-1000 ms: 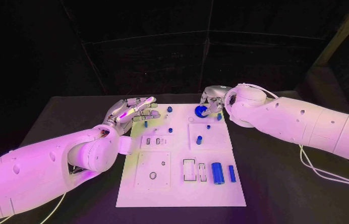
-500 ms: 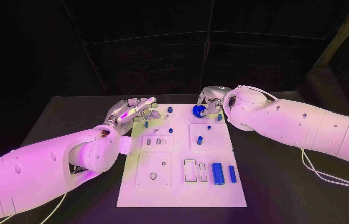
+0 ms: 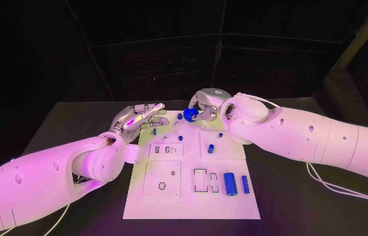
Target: Assemble the parts on the task board
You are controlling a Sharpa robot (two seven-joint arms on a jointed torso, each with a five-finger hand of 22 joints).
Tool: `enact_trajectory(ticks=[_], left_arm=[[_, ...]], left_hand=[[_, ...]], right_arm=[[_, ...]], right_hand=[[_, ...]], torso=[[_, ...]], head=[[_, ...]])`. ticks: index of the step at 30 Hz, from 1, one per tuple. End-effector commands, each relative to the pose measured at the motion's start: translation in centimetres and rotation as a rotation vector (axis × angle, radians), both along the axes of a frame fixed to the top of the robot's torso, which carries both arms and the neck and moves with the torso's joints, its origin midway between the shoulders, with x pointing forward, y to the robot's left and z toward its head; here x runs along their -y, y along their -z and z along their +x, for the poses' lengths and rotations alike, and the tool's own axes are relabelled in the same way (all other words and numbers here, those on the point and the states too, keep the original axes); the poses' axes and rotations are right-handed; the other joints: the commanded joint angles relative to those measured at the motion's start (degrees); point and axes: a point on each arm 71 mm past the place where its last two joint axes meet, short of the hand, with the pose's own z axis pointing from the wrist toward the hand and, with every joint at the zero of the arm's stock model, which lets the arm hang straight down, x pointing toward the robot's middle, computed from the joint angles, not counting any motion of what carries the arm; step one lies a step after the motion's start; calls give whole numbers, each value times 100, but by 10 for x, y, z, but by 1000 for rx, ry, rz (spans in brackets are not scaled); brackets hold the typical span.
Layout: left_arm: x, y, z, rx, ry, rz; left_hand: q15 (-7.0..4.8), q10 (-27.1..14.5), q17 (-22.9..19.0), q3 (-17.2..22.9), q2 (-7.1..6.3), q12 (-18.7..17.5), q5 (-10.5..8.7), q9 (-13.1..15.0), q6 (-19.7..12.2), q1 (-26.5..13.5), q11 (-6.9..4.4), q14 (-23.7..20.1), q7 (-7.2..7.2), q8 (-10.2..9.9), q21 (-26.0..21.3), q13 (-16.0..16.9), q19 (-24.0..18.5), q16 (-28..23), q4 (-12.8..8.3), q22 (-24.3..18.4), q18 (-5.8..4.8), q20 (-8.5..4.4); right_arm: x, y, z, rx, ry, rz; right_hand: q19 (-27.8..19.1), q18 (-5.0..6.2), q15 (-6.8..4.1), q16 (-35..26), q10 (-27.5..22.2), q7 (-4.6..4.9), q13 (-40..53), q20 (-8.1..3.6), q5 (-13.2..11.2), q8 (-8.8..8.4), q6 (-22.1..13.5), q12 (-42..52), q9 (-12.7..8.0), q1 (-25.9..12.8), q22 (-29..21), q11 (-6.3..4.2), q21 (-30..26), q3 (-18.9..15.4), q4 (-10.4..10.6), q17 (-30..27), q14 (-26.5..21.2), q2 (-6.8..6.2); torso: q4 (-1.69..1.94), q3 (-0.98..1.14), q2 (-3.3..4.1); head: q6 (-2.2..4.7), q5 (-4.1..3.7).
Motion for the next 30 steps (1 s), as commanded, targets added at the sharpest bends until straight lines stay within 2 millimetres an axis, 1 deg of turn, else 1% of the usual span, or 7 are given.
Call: enact_trajectory(ticks=[1, 7, 9, 11, 16, 23, 30], left_arm=[[-2, -2, 1, 10, 2, -5], [-6, -1, 2, 12, -11, 0], [-8, -1, 3, 13, -15, 2], [-8, -2, 3, 14, -17, 2], [-9, -2, 3, 17, -18, 2], [-10, -3, 4, 19, -20, 2], [-10, -3, 4, 21, -19, 2]], left_hand=[[21, 0, 5, -16, 32, -33, 4, -3, 11, 45, -16, 21, 21, -30, -20, -8, 33, -20, -33, -8, 76, -12], [21, 0, 8, -13, 35, -35, 4, -3, 12, 54, -17, 22, 21, -31, -25, -8, 36, -23, -44, -10, 76, -12], [21, 0, 8, -13, 35, -35, 4, -3, 12, 54, -17, 22, 21, -31, -25, -8, 36, -23, -44, -10, 76, -12], [21, 0, 8, -13, 35, -35, 4, -3, 12, 54, -17, 22, 21, -31, -25, -8, 36, -23, -44, -10, 76, -12], [21, 0, 8, -13, 35, -35, 4, -3, 12, 54, -17, 22, 21, -31, -25, -8, 36, -23, -44, -10, 76, -12], [21, 2, 11, -10, 37, -35, 4, -3, 14, 62, -17, 22, 21, -32, -29, -8, 38, -27, -54, -11, 76, -13], [21, 2, 11, -10, 37, -35, 4, -3, 14, 62, -17, 22, 21, -32, -29, -8, 38, -27, -54, -11, 76, -13]], right_arm=[[-13, -4, 1, 77, -13, 3], [-31, 2, 5, 67, -35, -12], [-35, 6, 6, 57, -38, -24], [-39, 10, 7, 44, -42, -37], [-49, 20, 8, 11, -53, -65], [-56, 27, 8, -23, -59, -92], [-56, 31, 10, -37, -46, -96]], right_hand=[[62, -109, -34, 29, 17, -195, 379, -30, 27, -22, 615, -18, 7, -61, 599, -59, 28, 42, -2, 556, 410, -5], [66, -111, -34, 26, 17, -195, 379, -29, 39, -34, 619, -20, 7, -69, 604, -59, 30, 66, -4, 550, 409, -7], [65, -110, -33, 23, 16, -194, 378, -29, 45, -44, 622, -23, 7, -80, 602, -59, 29, 83, -6, 545, 408, -13], [65, -110, -33, 23, 16, -194, 378, -29, 45, -44, 622, -23, 7, -80, 602, -59, 29, 83, -6, 545, 408, -13], [65, -110, -32, 19, 11, -190, 373, -28, 45, -60, 623, -33, 6, -106, 601, -56, 29, 100, -2, 538, 407, -28], [67, -111, -29, 22, 6, -183, 370, -26, 40, -97, 613, -42, 2, -141, 605, -51, 30, 141, -3, 544, 408, -49], [68, -111, -24, 9, -12, -174, 352, -22, 37, -130, 601, -71, 0, -174, 605, -43, 29, 174, -2, 522, 403, -69]], torso=[[5, 1, 8], [10, -3, 4], [-7, -1, 4], [0, -2, 4], [-6, 8, 4], [-16, 6, 4], [-21, 15, 5]], head=[[-2, 43], [-17, 63], [-18, 86], [-18, 89], [-22, 116], [-32, 135], [-48, 135]])
